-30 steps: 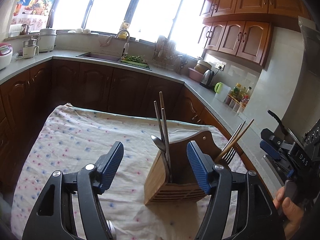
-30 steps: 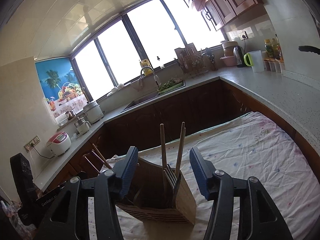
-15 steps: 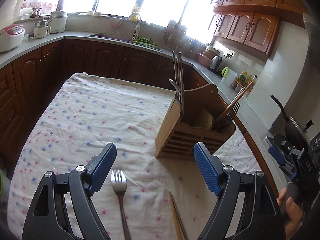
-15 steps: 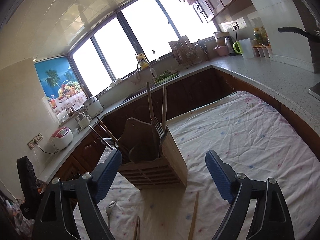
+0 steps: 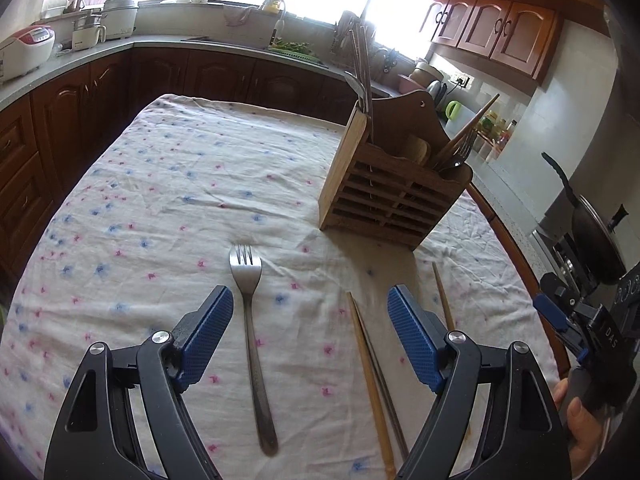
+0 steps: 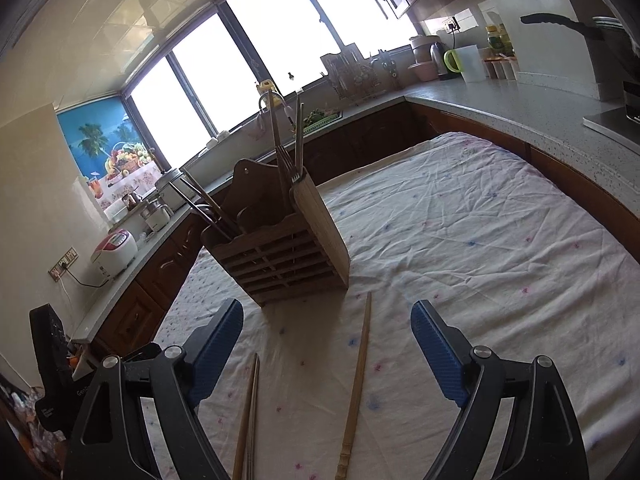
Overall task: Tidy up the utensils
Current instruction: 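Move both grippers back down to the remaining bamboo chopsticks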
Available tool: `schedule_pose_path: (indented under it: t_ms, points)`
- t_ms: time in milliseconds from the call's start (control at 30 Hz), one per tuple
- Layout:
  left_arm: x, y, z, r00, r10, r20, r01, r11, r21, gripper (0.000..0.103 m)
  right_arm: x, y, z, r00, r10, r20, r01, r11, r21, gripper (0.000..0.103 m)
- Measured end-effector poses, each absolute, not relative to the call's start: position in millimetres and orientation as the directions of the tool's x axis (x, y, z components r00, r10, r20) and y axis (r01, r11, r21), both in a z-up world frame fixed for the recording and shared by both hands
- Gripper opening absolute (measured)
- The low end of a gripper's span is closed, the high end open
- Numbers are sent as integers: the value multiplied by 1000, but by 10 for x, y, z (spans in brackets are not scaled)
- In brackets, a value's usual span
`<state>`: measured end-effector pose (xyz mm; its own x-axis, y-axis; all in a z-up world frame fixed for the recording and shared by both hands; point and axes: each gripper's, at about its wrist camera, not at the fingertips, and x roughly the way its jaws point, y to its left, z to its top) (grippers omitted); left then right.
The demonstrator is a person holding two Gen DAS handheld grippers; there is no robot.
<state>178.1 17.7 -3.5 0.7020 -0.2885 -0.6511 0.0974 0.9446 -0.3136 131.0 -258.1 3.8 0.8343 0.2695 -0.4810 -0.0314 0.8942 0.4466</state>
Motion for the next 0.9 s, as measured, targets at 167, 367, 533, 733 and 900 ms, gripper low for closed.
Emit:
schedule_pose_path:
  t_ms: [167,367,533,733,900]
  points:
    - [1712,109,-154,678,-289,-676,109,949,-297,81,1242,-2533,-97,815,261,-517,-20,905,425,88]
    - [1651,-8,-252,651,-293,-700,132,952,-275,81,1199,-2563,-183,805,259,-534,-6,903,429,88]
    - [1655,-90,-303,631,-292,-719,141,954,-264,81,1204,-2567,-200,799,261,-541,-4,903,430,88]
    - [1725,-213,-368,596,-285,-750,152,958,-243,81,1241,-2563,-233,791,267,-550,-4,902,432,88]
    - [1794,-369,-464,564,-264,-783,173,964,-201,81,1288,-2568,-281,779,264,-569,4,905,426,87]
